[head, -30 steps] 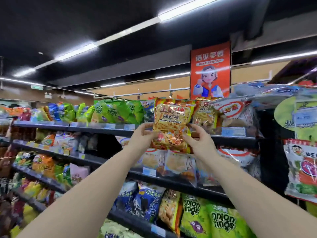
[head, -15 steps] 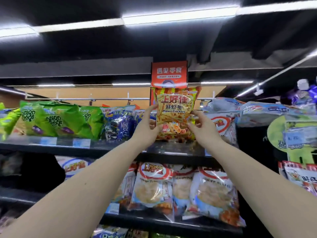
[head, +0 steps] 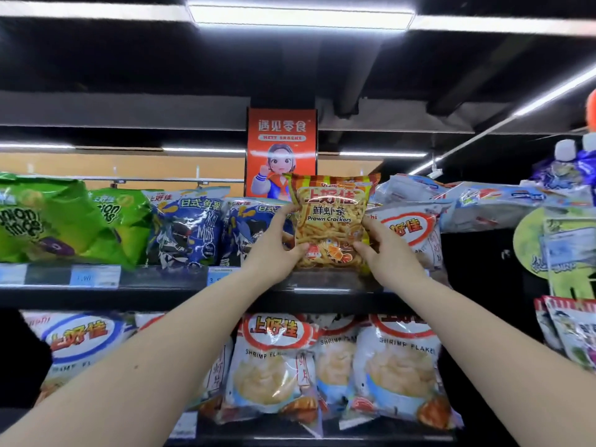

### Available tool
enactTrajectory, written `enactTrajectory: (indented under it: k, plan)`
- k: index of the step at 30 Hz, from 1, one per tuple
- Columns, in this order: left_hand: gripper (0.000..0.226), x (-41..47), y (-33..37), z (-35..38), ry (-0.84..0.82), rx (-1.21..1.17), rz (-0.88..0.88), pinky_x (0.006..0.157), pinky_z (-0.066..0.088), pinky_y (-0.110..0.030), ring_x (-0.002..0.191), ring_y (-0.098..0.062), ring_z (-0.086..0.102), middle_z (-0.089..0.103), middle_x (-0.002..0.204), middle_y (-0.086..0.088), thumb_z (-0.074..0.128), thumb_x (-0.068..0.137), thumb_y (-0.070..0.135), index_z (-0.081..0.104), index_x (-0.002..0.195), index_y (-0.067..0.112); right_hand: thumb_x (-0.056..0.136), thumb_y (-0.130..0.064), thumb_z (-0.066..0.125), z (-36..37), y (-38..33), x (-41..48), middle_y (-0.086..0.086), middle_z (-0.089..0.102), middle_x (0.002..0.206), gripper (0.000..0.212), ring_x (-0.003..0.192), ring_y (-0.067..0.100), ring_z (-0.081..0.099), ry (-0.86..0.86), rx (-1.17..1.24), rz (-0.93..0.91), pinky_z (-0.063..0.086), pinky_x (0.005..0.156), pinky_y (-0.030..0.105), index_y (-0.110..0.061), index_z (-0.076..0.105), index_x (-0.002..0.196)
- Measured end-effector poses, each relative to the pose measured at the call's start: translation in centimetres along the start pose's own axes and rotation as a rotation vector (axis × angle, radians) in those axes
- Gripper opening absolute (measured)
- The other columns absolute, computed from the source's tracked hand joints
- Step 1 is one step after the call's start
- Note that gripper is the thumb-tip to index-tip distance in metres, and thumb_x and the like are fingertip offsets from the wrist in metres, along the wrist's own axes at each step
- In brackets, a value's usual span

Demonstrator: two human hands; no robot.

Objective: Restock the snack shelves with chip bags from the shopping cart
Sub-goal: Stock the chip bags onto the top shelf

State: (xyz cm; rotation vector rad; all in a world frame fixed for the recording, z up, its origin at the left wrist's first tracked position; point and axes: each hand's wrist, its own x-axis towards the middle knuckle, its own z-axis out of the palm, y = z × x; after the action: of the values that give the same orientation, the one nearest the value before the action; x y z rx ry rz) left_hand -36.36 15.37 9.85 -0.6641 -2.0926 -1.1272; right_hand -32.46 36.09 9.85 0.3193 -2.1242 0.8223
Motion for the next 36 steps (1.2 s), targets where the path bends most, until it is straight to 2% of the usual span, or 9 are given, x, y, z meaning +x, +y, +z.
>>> enactTrajectory:
  k: [7, 10, 13, 15, 18, 21, 24, 30, 36]
  plan:
    - [0.067, 1.9, 0.0, -0.3, -0.082, -0.005, -0.12, 0.067, 0.06, -0.039, 0.078, -0.022, 0.067, 0.064, 0.106, -0.004, 0.071, 0.088, 0.031, 0.03, 0.139, 0.047, 0.098, -0.027, 0.054, 0.2, -1.1, 1.3, 0.003, 0.047, 0.146, 0.053, 0.131, 0.026, 0.045, -0.03, -0.126, 0.108, 0.04, 0.102, 0.039, -0.022, 0.035, 0.148]
    - [0.066, 1.9, -0.1, -0.5, -0.12, 0.0, -0.119, 0.056, 0.051, -0.028, 0.074, -0.015, 0.061, 0.061, 0.123, -0.011, 0.072, 0.087, 0.028, 0.033, 0.139, 0.041, 0.098, -0.026, 0.054, 0.2, -1.4, 1.2, 0.003, 0.048, 0.145, 0.052, 0.131, 0.026, 0.045, -0.046, -0.128, 0.135, 0.04, 0.101, 0.04, -0.022, 0.036, 0.147]
    - [0.066, 2.2, -0.3, -1.2, -0.196, -0.06, -0.152, 0.069, 0.058, -0.036, 0.091, -0.022, 0.064, 0.058, 0.131, -0.015, 0.075, 0.085, 0.026, 0.038, 0.137, 0.041, 0.098, -0.026, 0.055, 0.1, -1.4, 0.8, 0.002, 0.049, 0.143, 0.052, 0.13, 0.024, 0.046, -0.066, -0.105, 0.158, 0.041, 0.102, 0.039, -0.021, 0.037, 0.147]
    - [0.066, 2.2, -0.3, -1.5, -0.233, -0.08, -0.169, 0.073, 0.061, -0.04, 0.095, -0.025, 0.066, 0.058, 0.131, -0.013, 0.076, 0.084, 0.025, 0.039, 0.136, 0.041, 0.097, -0.026, 0.057, -0.1, -1.4, 0.7, 0.003, 0.05, 0.142, 0.053, 0.13, 0.023, 0.046, -0.082, -0.111, 0.163, 0.041, 0.102, 0.039, -0.02, 0.038, 0.146]
    - [0.067, 2.1, -0.4, -1.5, -0.232, -0.031, -0.146, 0.059, 0.056, -0.028, 0.091, -0.025, 0.066, 0.059, 0.13, -0.015, 0.075, 0.084, 0.025, 0.039, 0.139, 0.037, 0.095, -0.027, 0.061, 0.0, -1.7, 0.7, 0.004, 0.054, 0.137, 0.054, 0.124, 0.023, 0.051, -0.087, -0.132, 0.173, 0.045, 0.099, 0.039, -0.019, 0.041, 0.144]
    - [0.07, 2.1, -0.5, -1.6, -0.217, -0.012, -0.144, 0.067, 0.054, -0.03, 0.097, -0.024, 0.064, 0.06, 0.127, -0.014, 0.076, 0.083, 0.024, 0.038, 0.141, 0.035, 0.092, -0.029, 0.064, 0.5, -1.9, 0.8, 0.005, 0.055, 0.133, 0.054, 0.12, 0.024, 0.053, -0.084, -0.153, 0.189, 0.048, 0.098, 0.042, -0.018, 0.043, 0.141]
    - [0.072, 2.1, -0.4, -2.0, -0.216, -0.022, -0.165, 0.054, 0.053, -0.027, 0.087, -0.023, 0.064, 0.06, 0.125, -0.019, 0.078, 0.081, 0.021, 0.039, 0.14, 0.036, 0.091, -0.031, 0.065, 1.0, -2.2, 0.8, 0.007, 0.055, 0.132, 0.054, 0.119, 0.026, 0.054, -0.095, -0.186, 0.187, 0.048, 0.098, 0.043, -0.015, 0.044, 0.138]
    - [0.073, 1.7, -0.6, -2.5, -0.207, -0.017, -0.151, 0.082, 0.057, -0.042, 0.113, -0.04, 0.06, 0.059, 0.128, -0.021, 0.08, 0.078, 0.02, 0.043, 0.139, 0.037, 0.091, -0.035, 0.065, 1.1, -2.1, 0.6, 0.005, 0.058, 0.131, 0.053, 0.116, 0.025, 0.056, -0.152, -0.264, 0.161, 0.05, 0.095, 0.042, -0.016, 0.045, 0.136]
    - [0.066, 1.2, -0.5, -2.1, -0.206, -0.018, -0.097, 0.075, 0.049, -0.031, 0.108, -0.033, 0.063, 0.065, 0.119, -0.015, 0.079, 0.08, 0.023, 0.045, 0.135, 0.035, 0.093, -0.025, 0.063, 0.8, -2.0, -0.4, 0.007, 0.057, 0.135, 0.049, 0.121, 0.027, 0.054, -0.103, -0.282, 0.141, 0.046, 0.094, 0.036, -0.014, 0.046, 0.138]
